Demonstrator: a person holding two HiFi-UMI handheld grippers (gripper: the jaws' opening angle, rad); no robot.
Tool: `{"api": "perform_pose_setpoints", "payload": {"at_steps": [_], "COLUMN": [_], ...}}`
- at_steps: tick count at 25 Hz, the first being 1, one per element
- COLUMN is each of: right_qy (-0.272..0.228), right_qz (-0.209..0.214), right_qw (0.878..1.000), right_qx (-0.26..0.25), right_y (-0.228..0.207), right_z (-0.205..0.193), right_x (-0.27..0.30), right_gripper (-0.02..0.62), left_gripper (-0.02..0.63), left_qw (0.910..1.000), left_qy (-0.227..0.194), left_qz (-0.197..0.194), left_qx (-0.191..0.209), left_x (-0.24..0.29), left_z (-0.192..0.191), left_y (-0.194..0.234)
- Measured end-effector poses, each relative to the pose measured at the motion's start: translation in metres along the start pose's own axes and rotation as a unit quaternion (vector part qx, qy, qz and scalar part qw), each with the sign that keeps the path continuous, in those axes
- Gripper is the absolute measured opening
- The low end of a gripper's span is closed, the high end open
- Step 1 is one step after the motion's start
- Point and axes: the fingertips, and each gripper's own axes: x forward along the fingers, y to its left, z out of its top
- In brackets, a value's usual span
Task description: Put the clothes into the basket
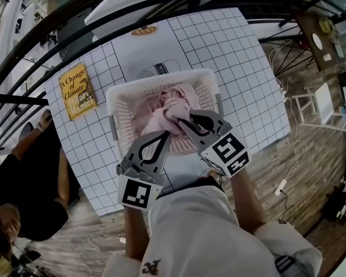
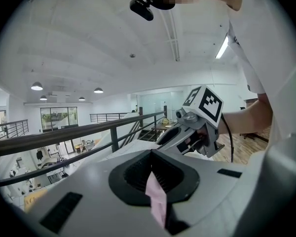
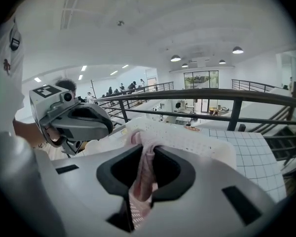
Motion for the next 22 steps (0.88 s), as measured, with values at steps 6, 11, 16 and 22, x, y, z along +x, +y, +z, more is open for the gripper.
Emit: {"api": "perform_pose_setpoints", "payload": {"at_steps": [6, 11, 16, 22], "right_qy": [0.021, 0.041, 0.060, 0.075], "right_qz": [0.004, 0.010, 0.012, 0.013], "right_qw": [1.000, 0.999, 0.997, 0.996], "right_qx": [-0.011, -0.020, -0.037, -0.055], "right_y": [0.000, 0.002, 0.005, 0.008], "right_z": [-0.008, -0.017, -0.022, -0.025], "right_x": [0.009, 0.016, 0.021, 0.026], "right_gripper": [0.066, 0.069, 0.080, 0.094], "left_gripper": [0.003, 0.003, 0.003, 0.003], "left_qw": [1.0000, 0.9999, 0.9998, 0.9997], "left_qy": [0.007, 0.013, 0.018, 0.020], "left_qz": [0.000, 0.002, 0.001, 0.000], "left_qx": [-0.004, -0.007, -0.011, -0.012], "left_x": [0.004, 0.006, 0.007, 0.008], "left_z": [-0.005, -0.008, -0.012, -0.014], "left_y": [0.002, 0.004, 0.006, 0.007]}}
